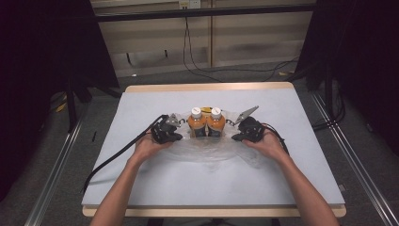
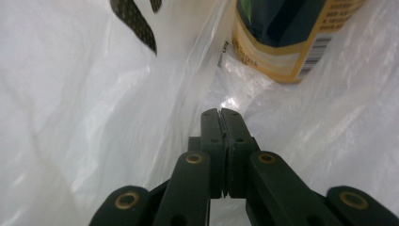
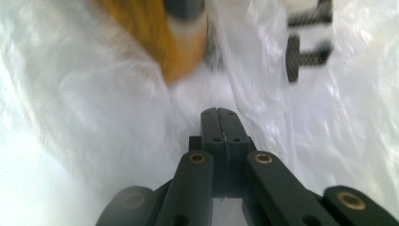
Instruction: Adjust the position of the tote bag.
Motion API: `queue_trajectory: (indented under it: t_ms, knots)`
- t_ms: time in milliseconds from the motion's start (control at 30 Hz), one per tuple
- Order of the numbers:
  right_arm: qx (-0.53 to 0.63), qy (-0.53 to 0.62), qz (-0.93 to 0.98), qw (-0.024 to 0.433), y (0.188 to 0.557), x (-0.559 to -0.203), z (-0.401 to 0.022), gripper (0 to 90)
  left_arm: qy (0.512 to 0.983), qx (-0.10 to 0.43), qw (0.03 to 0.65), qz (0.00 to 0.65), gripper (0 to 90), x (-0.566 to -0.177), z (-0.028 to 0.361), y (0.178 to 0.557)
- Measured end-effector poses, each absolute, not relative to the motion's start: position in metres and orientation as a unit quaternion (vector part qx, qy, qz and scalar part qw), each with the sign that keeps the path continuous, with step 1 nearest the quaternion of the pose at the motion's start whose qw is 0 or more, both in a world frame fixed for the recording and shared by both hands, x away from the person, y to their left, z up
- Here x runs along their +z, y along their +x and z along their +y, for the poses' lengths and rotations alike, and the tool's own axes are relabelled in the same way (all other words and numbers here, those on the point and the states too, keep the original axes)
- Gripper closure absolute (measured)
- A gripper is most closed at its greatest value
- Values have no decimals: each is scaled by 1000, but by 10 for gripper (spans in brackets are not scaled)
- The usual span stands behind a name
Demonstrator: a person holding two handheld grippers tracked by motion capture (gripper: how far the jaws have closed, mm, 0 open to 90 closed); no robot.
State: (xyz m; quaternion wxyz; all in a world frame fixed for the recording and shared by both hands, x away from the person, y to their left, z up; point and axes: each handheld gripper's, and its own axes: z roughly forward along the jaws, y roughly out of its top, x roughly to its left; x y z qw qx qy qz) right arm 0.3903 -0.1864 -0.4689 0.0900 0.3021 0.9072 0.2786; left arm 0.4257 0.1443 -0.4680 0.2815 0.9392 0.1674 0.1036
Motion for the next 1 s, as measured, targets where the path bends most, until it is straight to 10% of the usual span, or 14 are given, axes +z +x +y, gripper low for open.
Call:
queue_trajectory:
  t_ms: [1000]
  knots:
    - [154,317,922,161,380,-461,-259,900,944,114,256,174,900,-466,181,427]
